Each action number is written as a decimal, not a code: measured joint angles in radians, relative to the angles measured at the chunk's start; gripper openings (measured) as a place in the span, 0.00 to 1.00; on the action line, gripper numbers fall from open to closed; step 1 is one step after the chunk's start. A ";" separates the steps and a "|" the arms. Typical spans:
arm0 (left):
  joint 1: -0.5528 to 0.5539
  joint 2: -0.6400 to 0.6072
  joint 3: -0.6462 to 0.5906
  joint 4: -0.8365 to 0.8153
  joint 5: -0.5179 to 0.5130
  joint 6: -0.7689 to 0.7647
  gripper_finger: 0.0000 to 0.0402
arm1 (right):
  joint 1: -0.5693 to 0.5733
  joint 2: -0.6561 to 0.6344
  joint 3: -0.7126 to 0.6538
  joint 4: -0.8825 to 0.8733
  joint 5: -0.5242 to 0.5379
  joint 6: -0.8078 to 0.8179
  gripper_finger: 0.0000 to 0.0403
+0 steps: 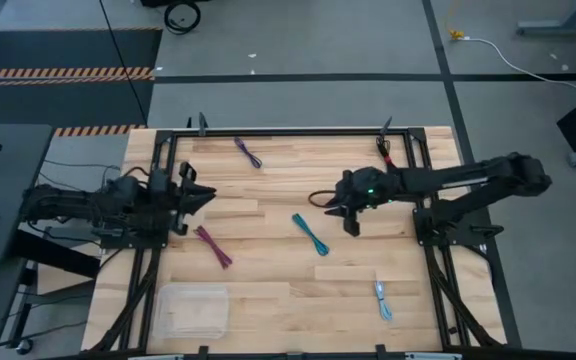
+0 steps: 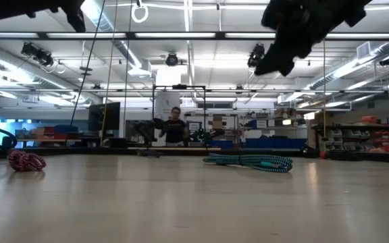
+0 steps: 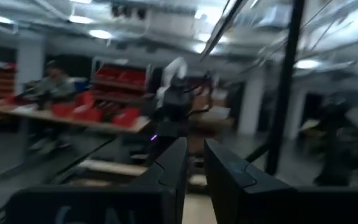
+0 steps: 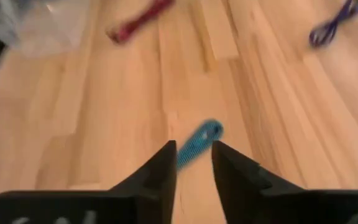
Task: Pick and place USB-C Cables
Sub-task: Put the blue charger cable into the transparent bin
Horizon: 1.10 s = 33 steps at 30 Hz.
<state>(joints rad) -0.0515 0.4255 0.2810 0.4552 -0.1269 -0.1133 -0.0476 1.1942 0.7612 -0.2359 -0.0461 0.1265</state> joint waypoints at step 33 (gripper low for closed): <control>0.080 0.231 0.245 -0.570 -0.375 -0.046 0.58 | -0.010 0.785 0.514 -0.474 0.140 0.091 0.56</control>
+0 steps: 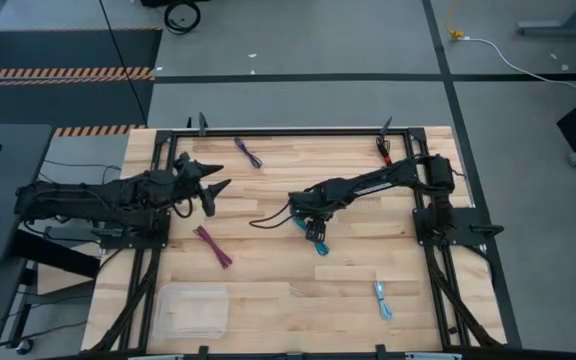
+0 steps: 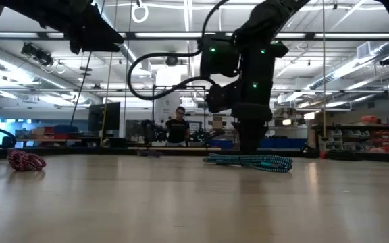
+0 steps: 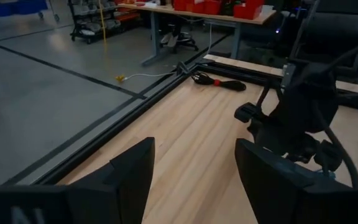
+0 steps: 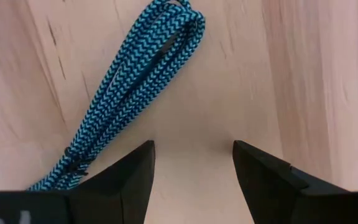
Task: Pick and place USB-C Cables
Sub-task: Put the blue charger cable into the transparent bin
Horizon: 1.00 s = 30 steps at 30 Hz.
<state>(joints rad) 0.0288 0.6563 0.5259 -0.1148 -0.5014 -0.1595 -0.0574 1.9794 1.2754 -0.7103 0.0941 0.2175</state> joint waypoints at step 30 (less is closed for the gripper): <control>0.009 0.000 0.000 -0.023 0.102 0.075 0.58 | 0.129 0.015 0.228 -0.154 0.006 0.233 0.55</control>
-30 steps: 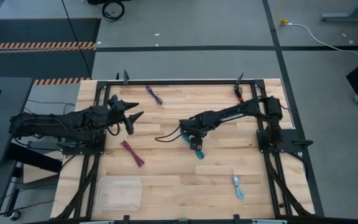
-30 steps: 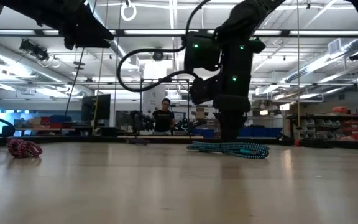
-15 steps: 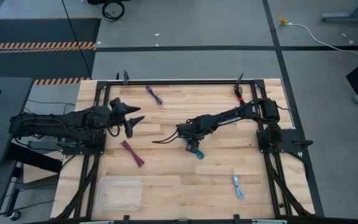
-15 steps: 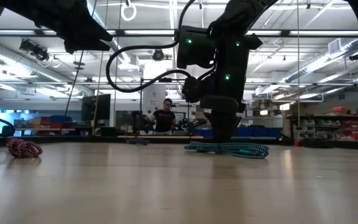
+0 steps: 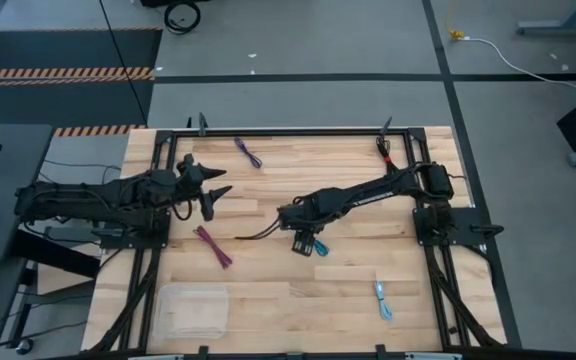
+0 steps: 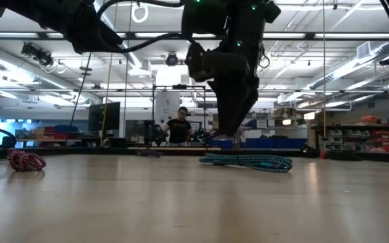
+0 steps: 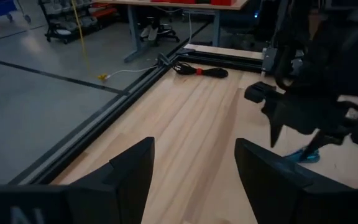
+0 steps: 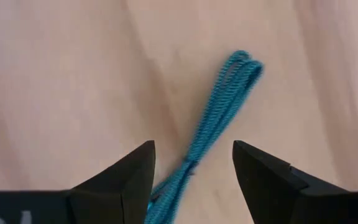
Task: Pick and place USB-C Cables
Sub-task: Put the blue charger cable into the transparent bin
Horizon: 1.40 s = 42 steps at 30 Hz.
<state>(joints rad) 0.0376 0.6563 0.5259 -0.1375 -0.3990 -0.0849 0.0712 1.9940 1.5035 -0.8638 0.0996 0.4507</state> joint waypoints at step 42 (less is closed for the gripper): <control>-0.002 -0.003 0.000 -0.071 -0.008 -0.074 0.58 | 0.020 0.007 -0.200 0.348 0.062 -0.190 0.09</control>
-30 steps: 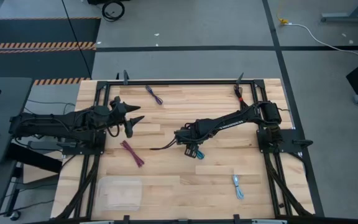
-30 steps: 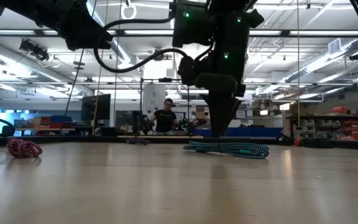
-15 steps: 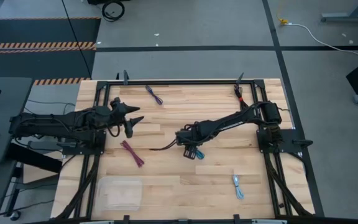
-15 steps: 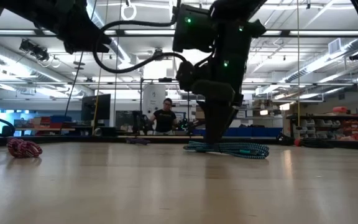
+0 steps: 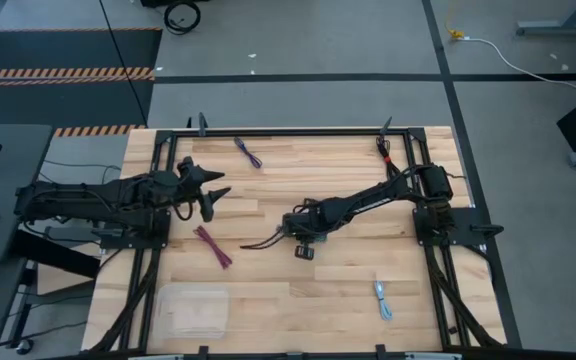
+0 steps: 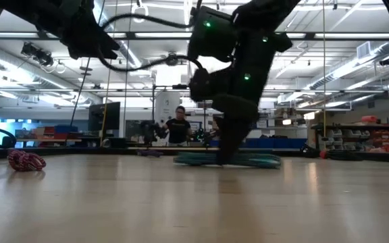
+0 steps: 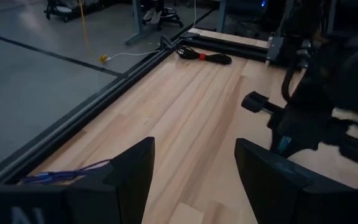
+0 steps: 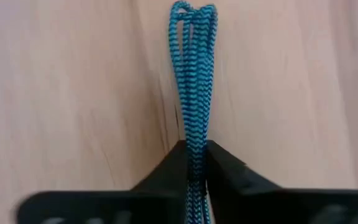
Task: Pick and place USB-C Cables
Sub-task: Put the blue charger cable into the transparent bin
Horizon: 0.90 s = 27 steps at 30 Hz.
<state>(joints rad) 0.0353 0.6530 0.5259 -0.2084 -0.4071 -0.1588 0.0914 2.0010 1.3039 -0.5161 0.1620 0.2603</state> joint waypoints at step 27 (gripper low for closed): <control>-0.118 -0.317 0.074 0.032 0.280 0.022 0.58 | 0.132 0.086 0.287 0.838 -0.296 -0.247 0.06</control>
<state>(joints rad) -0.0827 0.3362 0.5995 -0.1765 -0.1268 -0.1368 0.2238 2.0865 1.5905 0.3216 -0.1344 0.0134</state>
